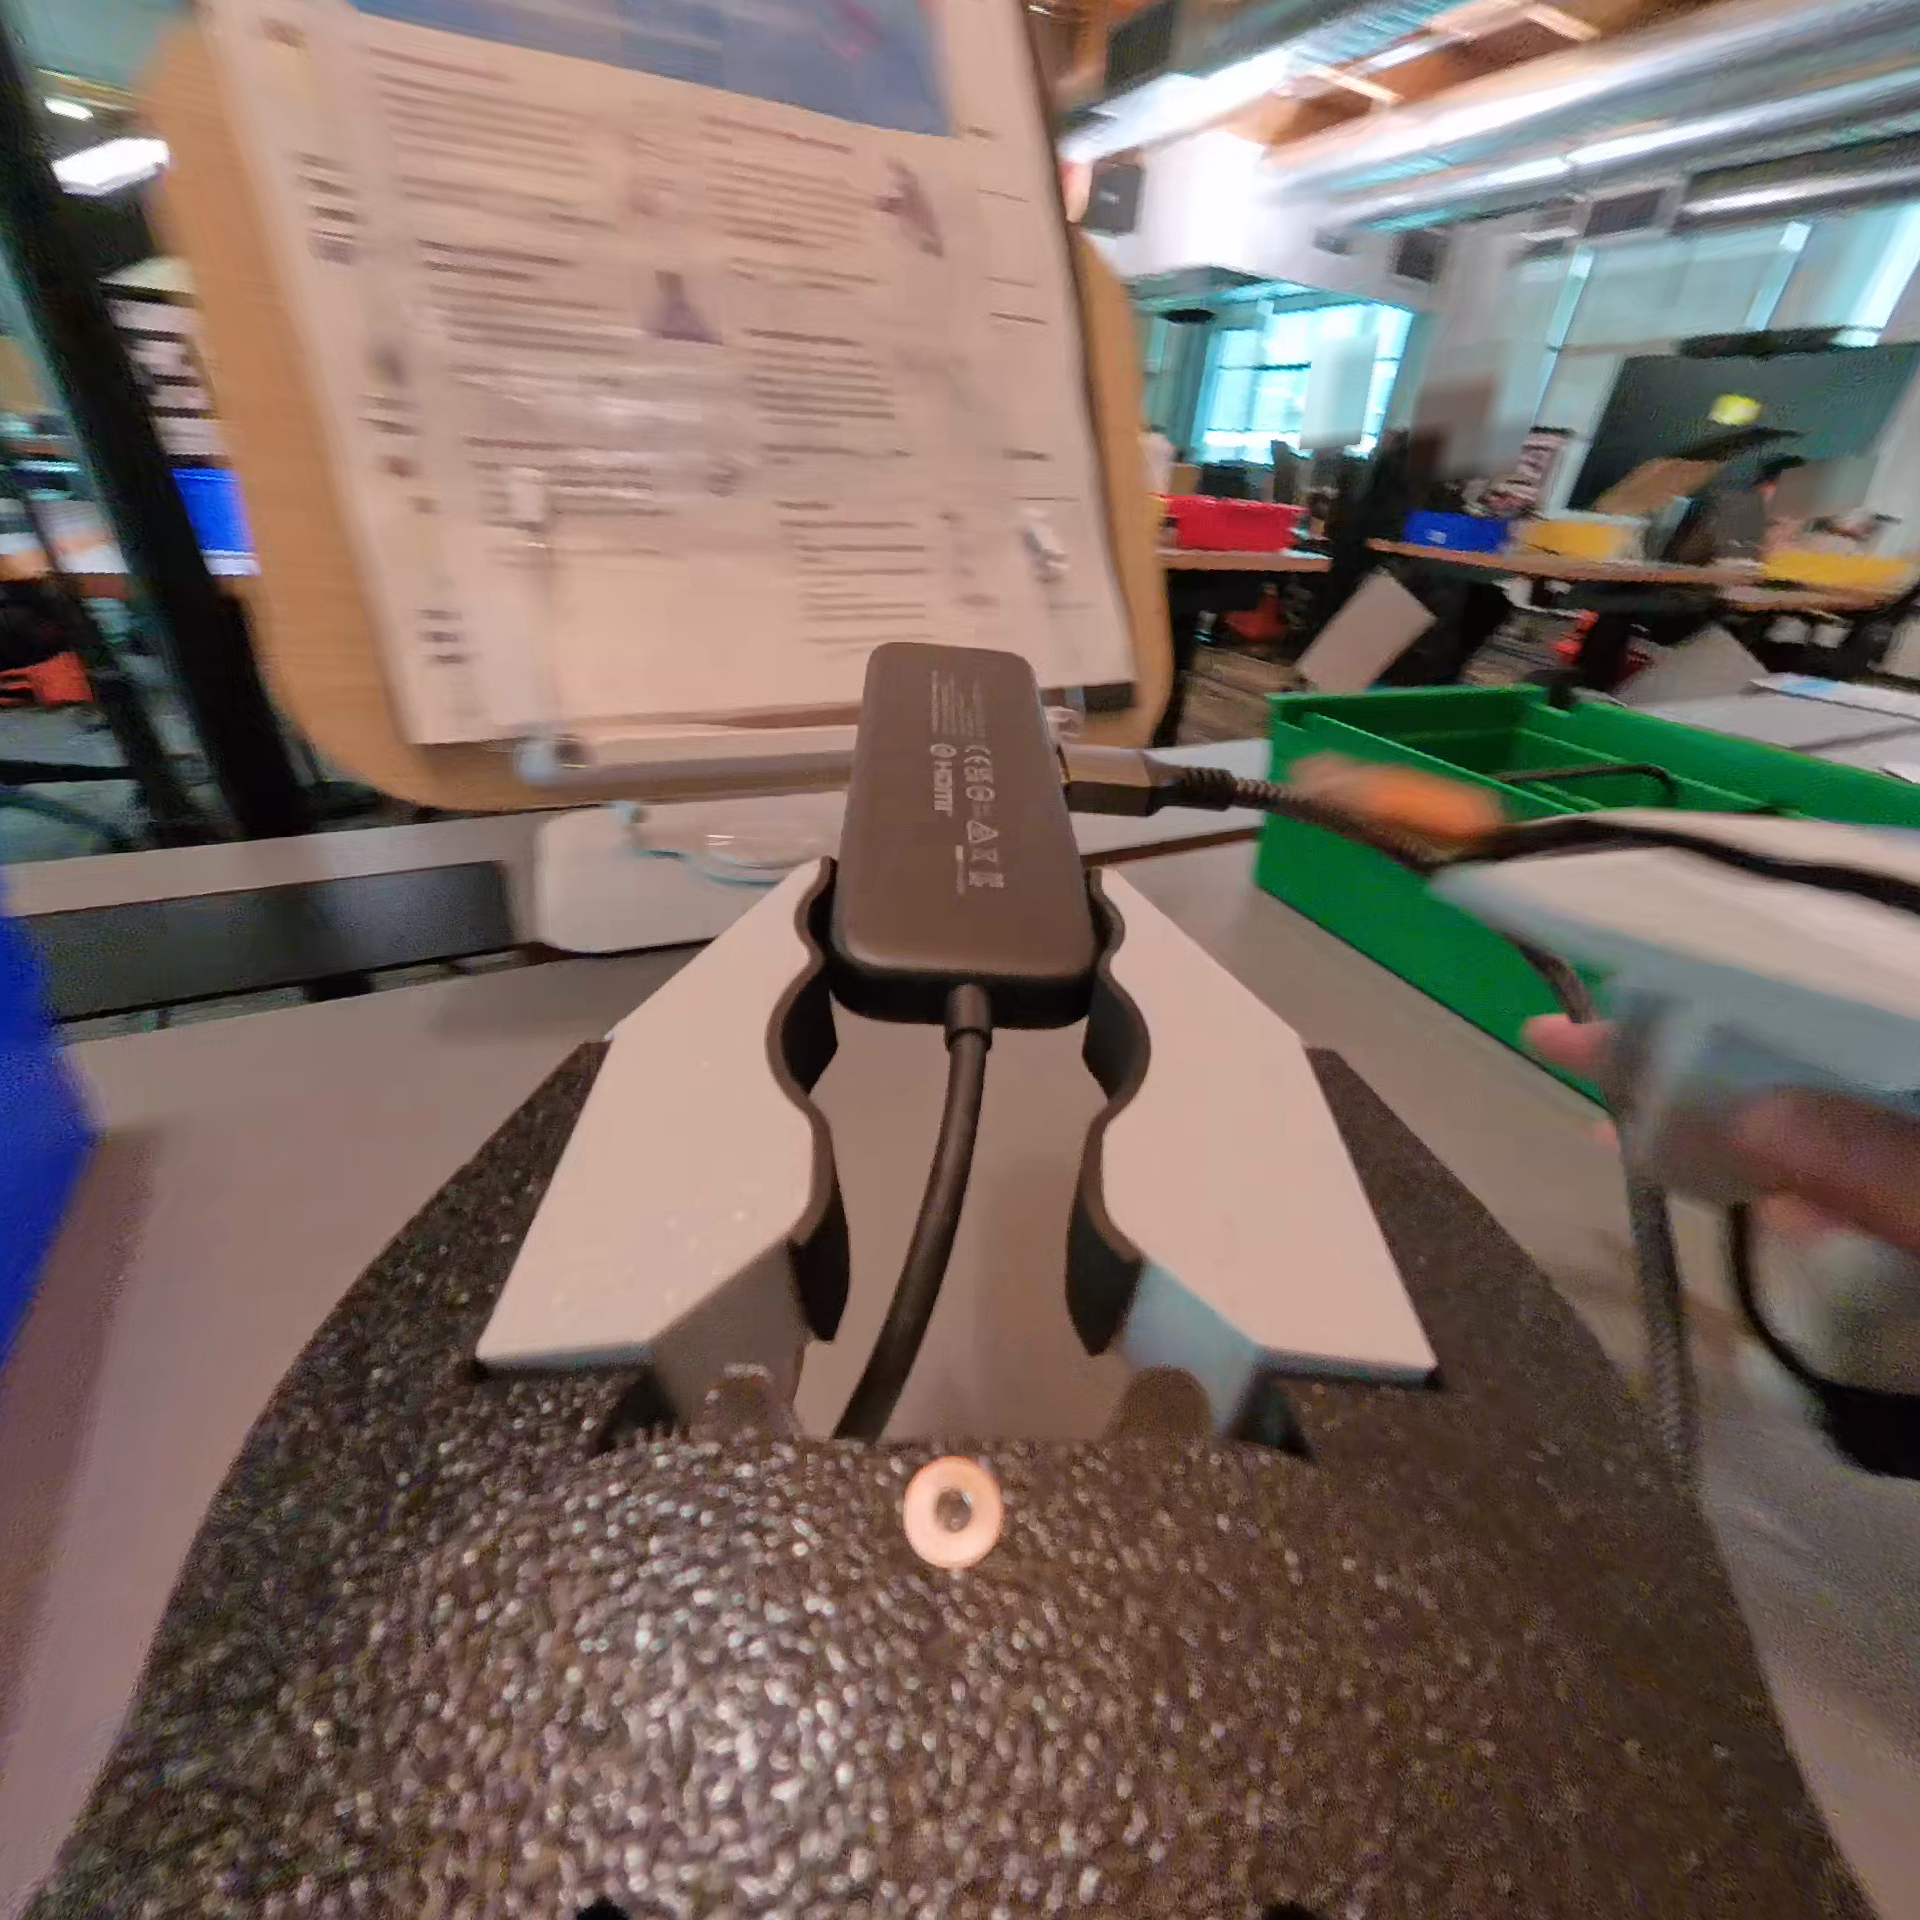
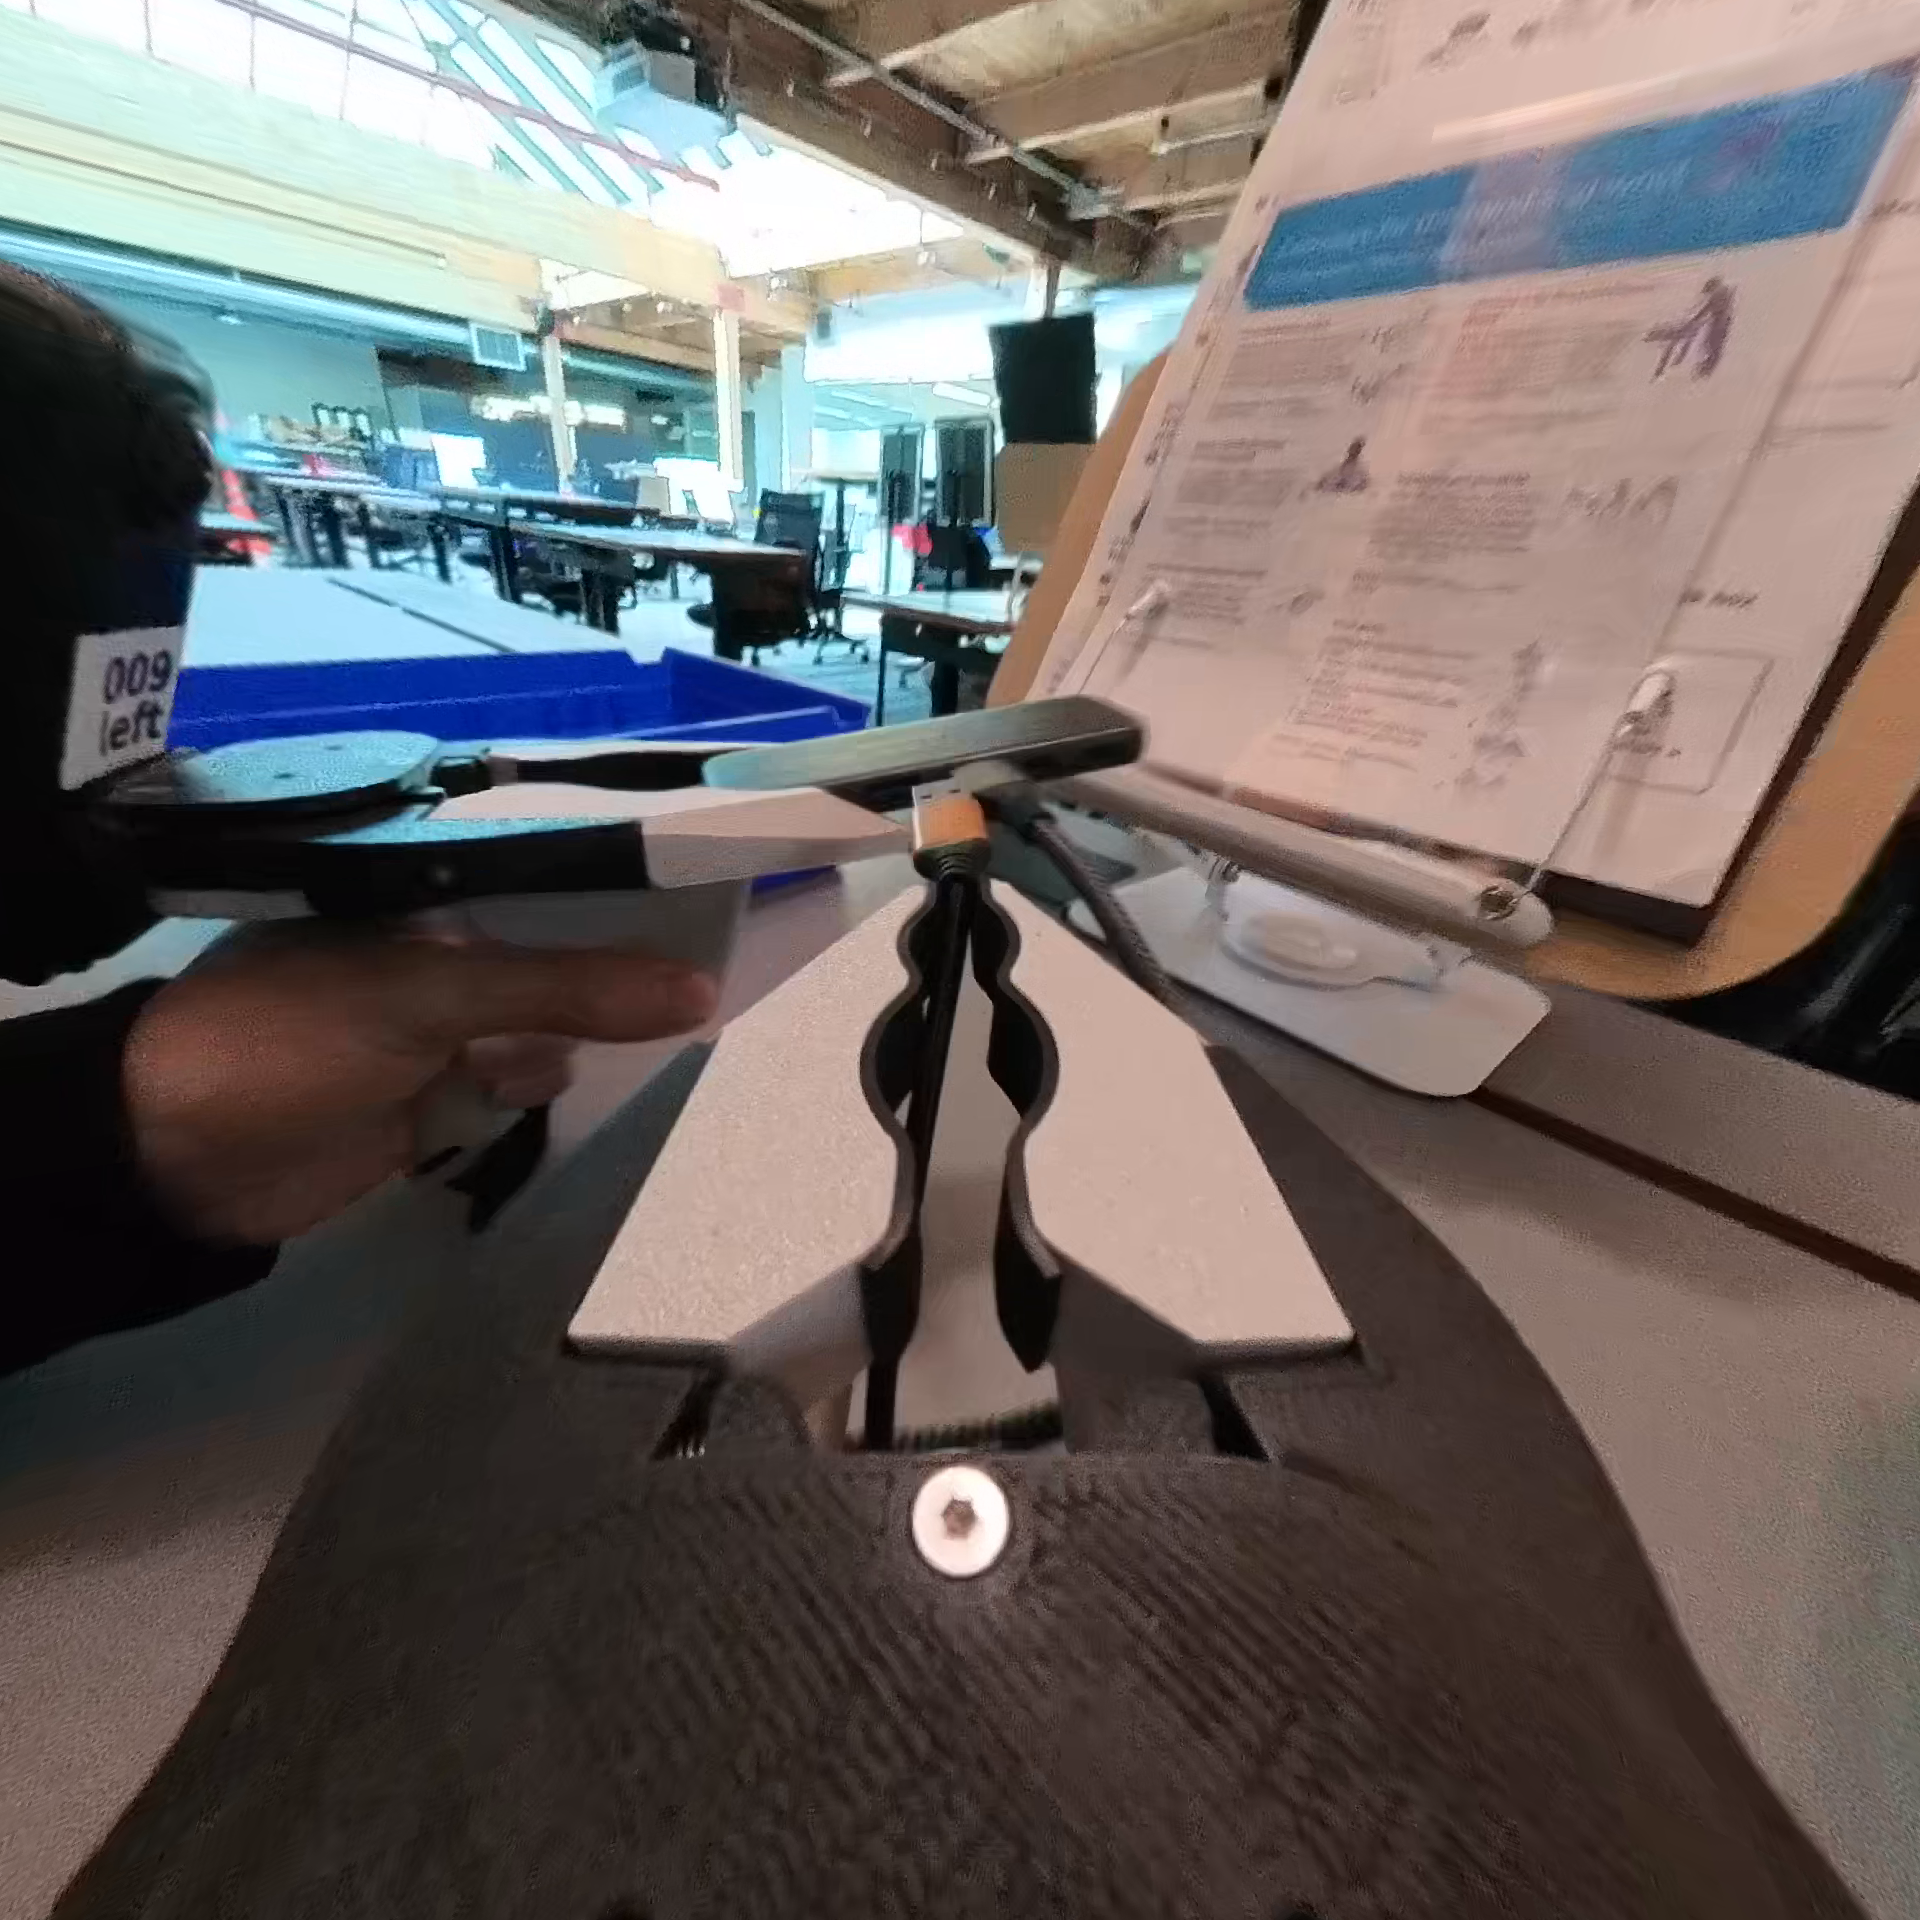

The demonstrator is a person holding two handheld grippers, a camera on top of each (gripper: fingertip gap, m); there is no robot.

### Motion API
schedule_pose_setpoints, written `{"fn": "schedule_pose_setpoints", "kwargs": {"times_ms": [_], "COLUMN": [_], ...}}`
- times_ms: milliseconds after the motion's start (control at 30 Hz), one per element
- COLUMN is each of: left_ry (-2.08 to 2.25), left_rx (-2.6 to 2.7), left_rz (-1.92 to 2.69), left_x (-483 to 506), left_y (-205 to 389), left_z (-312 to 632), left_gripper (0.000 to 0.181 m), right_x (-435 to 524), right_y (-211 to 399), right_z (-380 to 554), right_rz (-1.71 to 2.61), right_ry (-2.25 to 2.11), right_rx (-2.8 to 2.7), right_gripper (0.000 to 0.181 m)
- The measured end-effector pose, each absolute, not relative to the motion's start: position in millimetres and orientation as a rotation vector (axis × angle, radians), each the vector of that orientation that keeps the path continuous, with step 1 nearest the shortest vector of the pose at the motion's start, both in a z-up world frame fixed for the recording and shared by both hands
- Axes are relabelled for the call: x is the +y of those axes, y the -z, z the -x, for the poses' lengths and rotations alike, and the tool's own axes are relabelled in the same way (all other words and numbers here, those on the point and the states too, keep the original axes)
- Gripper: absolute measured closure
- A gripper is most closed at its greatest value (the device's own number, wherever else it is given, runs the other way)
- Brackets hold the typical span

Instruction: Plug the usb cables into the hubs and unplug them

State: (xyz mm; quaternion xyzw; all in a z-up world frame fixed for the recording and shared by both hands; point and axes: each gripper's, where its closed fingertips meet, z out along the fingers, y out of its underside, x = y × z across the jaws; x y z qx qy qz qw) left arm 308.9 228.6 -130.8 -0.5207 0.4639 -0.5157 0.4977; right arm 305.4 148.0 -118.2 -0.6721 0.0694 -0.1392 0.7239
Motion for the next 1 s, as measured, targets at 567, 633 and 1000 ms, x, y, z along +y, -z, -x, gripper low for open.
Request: {"fn": "schedule_pose_setpoints", "kwargs": {"times_ms": [567,633,1000], "left_ry": [1.247,1.253,1.244], "left_rx": [1.12,1.122,1.169], "left_rz": [1.257,1.253,1.208], "left_x": [243.3,242.5,233.2], "left_y": [131.2,130.8,131.7], "left_z": [-304.0,-304.3,-306.0], "left_gripper": [0.137,0.137,0.137], "right_x": [9.2,-9.7,-32.5], "right_y": [-17.5,-45.0,-50.1], "right_z": [-353.4,-377.2,-486.8], "right_rz": [1.386,1.401,1.28], "right_ry": [0.592,0.73,1.058], "right_rx": [-0.016,-0.066,-0.02], "right_gripper": [0.178,0.178,0.177]}}
